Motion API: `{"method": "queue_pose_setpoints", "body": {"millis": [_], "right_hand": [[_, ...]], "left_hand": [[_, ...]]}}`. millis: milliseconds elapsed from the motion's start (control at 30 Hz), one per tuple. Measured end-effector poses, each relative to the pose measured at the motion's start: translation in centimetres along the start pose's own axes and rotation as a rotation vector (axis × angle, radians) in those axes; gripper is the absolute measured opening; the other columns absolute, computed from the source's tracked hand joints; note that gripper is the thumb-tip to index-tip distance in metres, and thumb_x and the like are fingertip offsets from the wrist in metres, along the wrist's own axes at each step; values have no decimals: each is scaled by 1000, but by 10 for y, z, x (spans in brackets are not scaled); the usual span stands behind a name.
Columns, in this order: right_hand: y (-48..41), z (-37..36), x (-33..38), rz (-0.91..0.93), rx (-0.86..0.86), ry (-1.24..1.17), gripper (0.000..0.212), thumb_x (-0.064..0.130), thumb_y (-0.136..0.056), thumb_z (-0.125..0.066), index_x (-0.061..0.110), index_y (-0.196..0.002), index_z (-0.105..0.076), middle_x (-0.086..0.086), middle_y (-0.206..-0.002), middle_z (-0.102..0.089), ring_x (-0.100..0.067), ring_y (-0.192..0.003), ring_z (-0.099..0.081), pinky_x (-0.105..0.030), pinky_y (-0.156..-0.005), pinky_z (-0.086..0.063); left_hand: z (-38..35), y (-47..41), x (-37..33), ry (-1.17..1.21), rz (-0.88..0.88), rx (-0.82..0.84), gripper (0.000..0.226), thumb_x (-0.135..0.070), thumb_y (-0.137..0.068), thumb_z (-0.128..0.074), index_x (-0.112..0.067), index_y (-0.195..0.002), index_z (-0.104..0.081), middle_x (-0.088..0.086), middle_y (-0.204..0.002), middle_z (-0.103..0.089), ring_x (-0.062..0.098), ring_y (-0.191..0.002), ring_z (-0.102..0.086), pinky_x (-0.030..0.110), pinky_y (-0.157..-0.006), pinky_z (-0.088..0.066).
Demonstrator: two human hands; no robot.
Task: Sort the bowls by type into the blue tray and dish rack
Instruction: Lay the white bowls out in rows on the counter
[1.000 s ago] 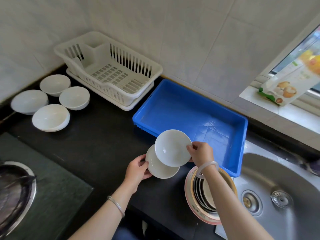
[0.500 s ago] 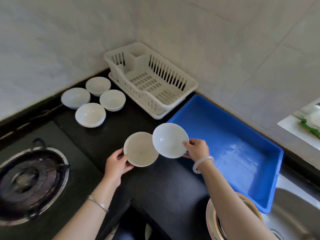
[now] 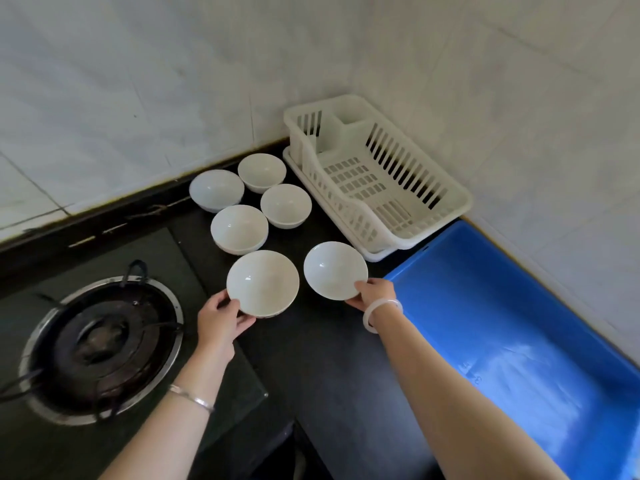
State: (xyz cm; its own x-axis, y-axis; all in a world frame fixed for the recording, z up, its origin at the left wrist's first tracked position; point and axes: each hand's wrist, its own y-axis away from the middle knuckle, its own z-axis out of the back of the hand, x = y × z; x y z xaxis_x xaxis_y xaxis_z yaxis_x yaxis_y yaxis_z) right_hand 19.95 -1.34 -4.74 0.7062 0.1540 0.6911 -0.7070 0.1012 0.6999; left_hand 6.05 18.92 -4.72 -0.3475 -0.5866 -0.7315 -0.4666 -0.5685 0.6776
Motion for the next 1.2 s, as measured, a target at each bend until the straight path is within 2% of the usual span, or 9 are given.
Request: {"method": "queue_pose_setpoints", "body": {"millis": [100, 233, 400, 500, 567, 900, 1000, 1133, 1200], "right_hand": [[-8, -9, 0, -42, -6, -19, 10, -4, -86, -50, 4, -91, -55, -21, -119, -57, -38, -91, -63, -32, -47, -53], [-17, -16, -4, -58, -14, -70, 17, -4, -85, -50, 9, -75, -54, -22, -112, -60, -35, -79, -63, -33, -51, -54], [-21, -21, -6, -81, 14, -113, 7, 3, -88, -53, 7, -92, -58, -19, -113, -60, -32, -81, -64, -27, -42, -54], [-21, -19, -11, -110, 33, -205, 26, 8, -91, -53, 6, -117, -55, -15, -110, -59, -29, -82, -62, -30, -46, -54], [-19, -17, -16, -142, 45, -256, 30, 13, -93, -52, 9, -123, -53, -12, -101, -60, -28, -80, -63, -31, -47, -55], [-20, -28, -11, -165, 59, -327, 34, 10, -93, -51, 7, -127, -52, -18, -119, -59, -37, -103, -62, -32, -54, -56], [-25, -31, -6, -145, 69, -325, 33, 10, -94, -50, 3, -126, -52, -18, -114, -60, -36, -99, -63, -32, -59, -56], [-30, -35, 1, -139, 93, -337, 35, 9, -94, -49, 4, -129, -51, -22, -118, -61, -31, -78, -65, -29, -49, -55], [-32, -38, 5, -135, 102, -336, 36, 8, -94, -48, 4, -129, -51, -21, -109, -64, -29, -74, -66, -29, -50, -55]], "left_hand": [[-2, -5, -1, 19, 12, -4, 35, -2, -92, -50, -10, -126, -51, 13, -120, -55, 34, -92, -64, 34, -72, -53], [-5, -9, 2, 15, 35, -21, 38, -2, -92, -51, -11, -129, -49, 15, -125, -55, 33, -94, -64, 33, -71, -54], [-7, -9, 6, 46, 47, -29, 39, -5, -91, -53, -16, -128, -49, 12, -124, -55, 32, -99, -64, 29, -65, -54], [-9, -5, 10, 93, 57, -11, 38, -9, -92, -53, -20, -129, -48, 8, -121, -55, 30, -103, -62, 29, -67, -53], [-10, -3, 12, 123, 65, -3, 40, -11, -93, -53, -21, -131, -47, 8, -122, -55, 29, -106, -61, 30, -71, -53], [-23, 1, 16, 224, 102, -35, 42, -9, -93, -51, -18, -133, -44, 8, -119, -52, 27, -96, -62, 33, -71, -53], [-30, 0, 16, 240, 100, -42, 41, -9, -94, -51, -19, -133, -44, 6, -114, -52, 20, -84, -63, 34, -75, -54], [-35, -3, 14, 264, 105, -45, 41, -9, -94, -51, -20, -133, -44, 2, -103, -53, 18, -80, -63, 36, -80, -55], [-36, -3, 14, 271, 107, -53, 41, -8, -94, -50, -19, -133, -43, 3, -105, -53, 17, -79, -62, 37, -81, -55]]}}
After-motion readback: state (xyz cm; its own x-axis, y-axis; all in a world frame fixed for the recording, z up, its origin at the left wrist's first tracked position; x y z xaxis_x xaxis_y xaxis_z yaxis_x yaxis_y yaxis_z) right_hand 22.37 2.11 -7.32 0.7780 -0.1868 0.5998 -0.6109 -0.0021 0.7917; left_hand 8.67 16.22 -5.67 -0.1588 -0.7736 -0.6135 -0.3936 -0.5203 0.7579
